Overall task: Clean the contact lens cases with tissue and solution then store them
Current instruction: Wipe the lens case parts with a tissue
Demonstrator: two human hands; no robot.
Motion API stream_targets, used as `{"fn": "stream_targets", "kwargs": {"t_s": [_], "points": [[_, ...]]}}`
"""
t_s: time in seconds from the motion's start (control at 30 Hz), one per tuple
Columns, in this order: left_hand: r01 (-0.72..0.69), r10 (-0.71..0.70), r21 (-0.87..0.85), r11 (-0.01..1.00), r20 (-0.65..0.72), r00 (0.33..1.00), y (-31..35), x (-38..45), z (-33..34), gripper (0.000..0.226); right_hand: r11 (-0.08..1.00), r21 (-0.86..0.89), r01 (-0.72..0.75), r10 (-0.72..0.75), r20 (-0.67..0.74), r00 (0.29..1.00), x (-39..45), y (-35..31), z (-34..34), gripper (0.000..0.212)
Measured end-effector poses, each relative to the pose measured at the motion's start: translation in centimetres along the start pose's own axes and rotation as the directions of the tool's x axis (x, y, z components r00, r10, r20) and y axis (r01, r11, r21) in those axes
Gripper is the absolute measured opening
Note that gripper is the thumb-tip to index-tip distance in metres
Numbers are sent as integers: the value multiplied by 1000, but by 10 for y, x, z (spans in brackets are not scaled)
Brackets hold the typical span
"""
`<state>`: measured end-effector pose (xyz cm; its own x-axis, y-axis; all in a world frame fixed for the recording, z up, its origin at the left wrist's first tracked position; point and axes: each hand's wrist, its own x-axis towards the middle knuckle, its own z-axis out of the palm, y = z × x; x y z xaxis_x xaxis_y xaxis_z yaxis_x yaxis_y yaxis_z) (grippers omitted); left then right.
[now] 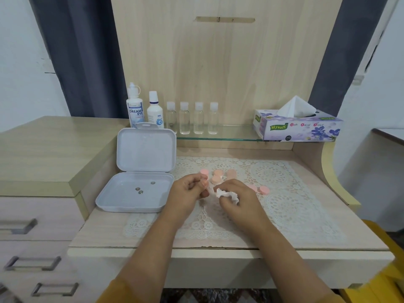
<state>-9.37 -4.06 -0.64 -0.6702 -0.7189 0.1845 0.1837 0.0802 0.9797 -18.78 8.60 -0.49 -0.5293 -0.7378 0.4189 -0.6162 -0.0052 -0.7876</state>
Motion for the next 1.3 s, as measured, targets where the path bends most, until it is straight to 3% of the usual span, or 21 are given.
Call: {"fn": "stream_targets", "kwargs": {"t_s": [0.07, 0.23, 0.33, 0.5, 0.57, 0.7, 0.83, 0.97, 1.07, 1.2, 1.3], "points": [[4, -4, 22, 1000, -17, 1000, -1, 1, -1, 10, 991, -125, 51, -47, 31, 998, 1, 5, 2, 22], [15, -15, 8, 1000, -23, 1000, -1, 0, -1, 13, 923, -363, 132, -111, 79, 991, 7, 16, 7, 39], [7, -7, -9, 1000, -5, 1000, 0, -1, -1, 14, 918, -379, 117, -114, 30, 993, 7, 12, 8, 38], [-14, 14, 5, 1000, 15, 1000, 1, -3, -1, 16, 927, -370, 68, -51, 57, 997, 7, 4, 6, 72], [-18, 18, 11, 1000, 17, 1000, 1, -3, -1, 16, 920, -386, 72, -56, 54, 997, 7, 5, 6, 62], [-28, 28, 13, 1000, 12, 1000, 1, -3, 0, 19, 912, -406, 67, -51, 50, 997, 8, 10, 6, 21], [-28, 27, -32, 999, -20, 999, 3, -3, 1, 23, 971, -230, -58, 31, -120, 992, 9, 14, 3, 23], [-36, 36, 31, 999, -18, 999, 3, -4, 2, 28, 994, -86, -61, 33, -290, 956, 8, 13, 1, 27], [-19, 17, 75, 997, 24, 1000, 3, -5, 3, 26, 997, 0, -74, 72, -260, 963, 6, 10, 0, 30], [-4, -2, 69, 998, 87, 996, 5, -6, 3, 24, 984, -153, 88, -115, -177, 977, 5, 9, 3, 26], [-21, 16, 48, 999, 116, 993, 8, -8, 4, 22, 979, -164, 125, -140, -85, 986, 4, 7, 5, 25]]}}
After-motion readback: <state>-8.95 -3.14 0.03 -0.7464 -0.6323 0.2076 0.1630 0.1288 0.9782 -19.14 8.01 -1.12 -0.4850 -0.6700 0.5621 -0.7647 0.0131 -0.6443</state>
